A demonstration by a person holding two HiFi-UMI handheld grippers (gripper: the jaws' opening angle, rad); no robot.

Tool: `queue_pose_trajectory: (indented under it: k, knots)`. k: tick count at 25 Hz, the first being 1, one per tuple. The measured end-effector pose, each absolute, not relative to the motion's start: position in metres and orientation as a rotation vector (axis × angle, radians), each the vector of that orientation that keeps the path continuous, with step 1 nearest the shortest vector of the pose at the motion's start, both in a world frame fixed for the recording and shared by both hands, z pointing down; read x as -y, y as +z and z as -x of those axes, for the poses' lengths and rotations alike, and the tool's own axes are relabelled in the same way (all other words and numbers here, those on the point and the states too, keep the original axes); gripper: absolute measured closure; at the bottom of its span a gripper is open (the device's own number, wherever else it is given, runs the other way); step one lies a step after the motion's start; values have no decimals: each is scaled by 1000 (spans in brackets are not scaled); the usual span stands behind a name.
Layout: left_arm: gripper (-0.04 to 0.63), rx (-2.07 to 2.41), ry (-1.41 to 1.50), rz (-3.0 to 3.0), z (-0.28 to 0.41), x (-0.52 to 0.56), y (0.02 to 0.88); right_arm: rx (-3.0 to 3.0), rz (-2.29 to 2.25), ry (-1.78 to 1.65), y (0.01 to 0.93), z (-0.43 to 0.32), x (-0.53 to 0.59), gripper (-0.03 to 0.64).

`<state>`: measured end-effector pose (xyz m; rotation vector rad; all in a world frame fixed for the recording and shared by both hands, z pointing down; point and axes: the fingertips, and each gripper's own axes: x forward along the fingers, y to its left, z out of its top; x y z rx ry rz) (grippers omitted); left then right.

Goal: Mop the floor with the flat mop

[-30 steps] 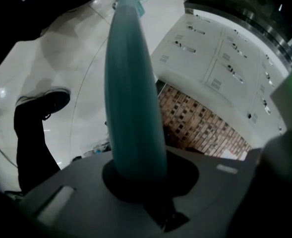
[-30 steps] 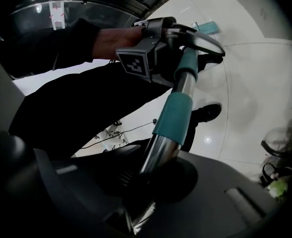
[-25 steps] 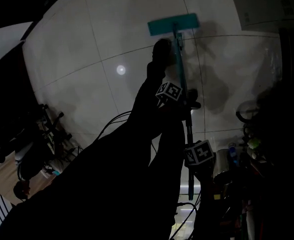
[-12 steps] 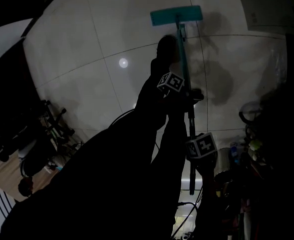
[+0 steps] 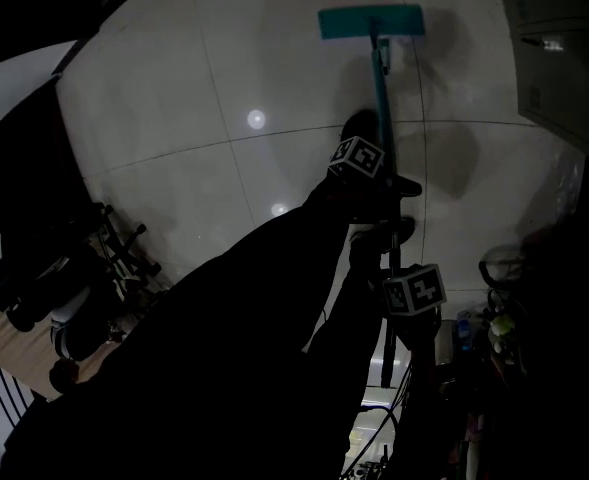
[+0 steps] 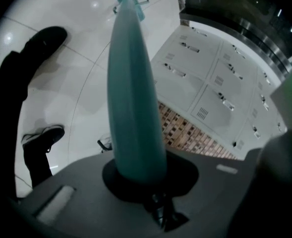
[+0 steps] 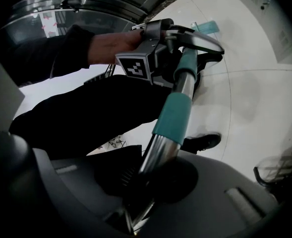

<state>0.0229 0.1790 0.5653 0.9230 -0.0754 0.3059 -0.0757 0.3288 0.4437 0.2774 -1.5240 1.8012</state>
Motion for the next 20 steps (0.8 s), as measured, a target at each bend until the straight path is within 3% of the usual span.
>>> queue_pose_trajectory:
  k: [10, 20]
  knots:
    - [554, 90, 245, -979, 10, 12, 574, 1540, -323, 1772, 470, 107, -153, 535]
    - [552, 113, 174, -1044, 22, 125, 589, 1565, -349, 1713, 495, 116, -50, 535]
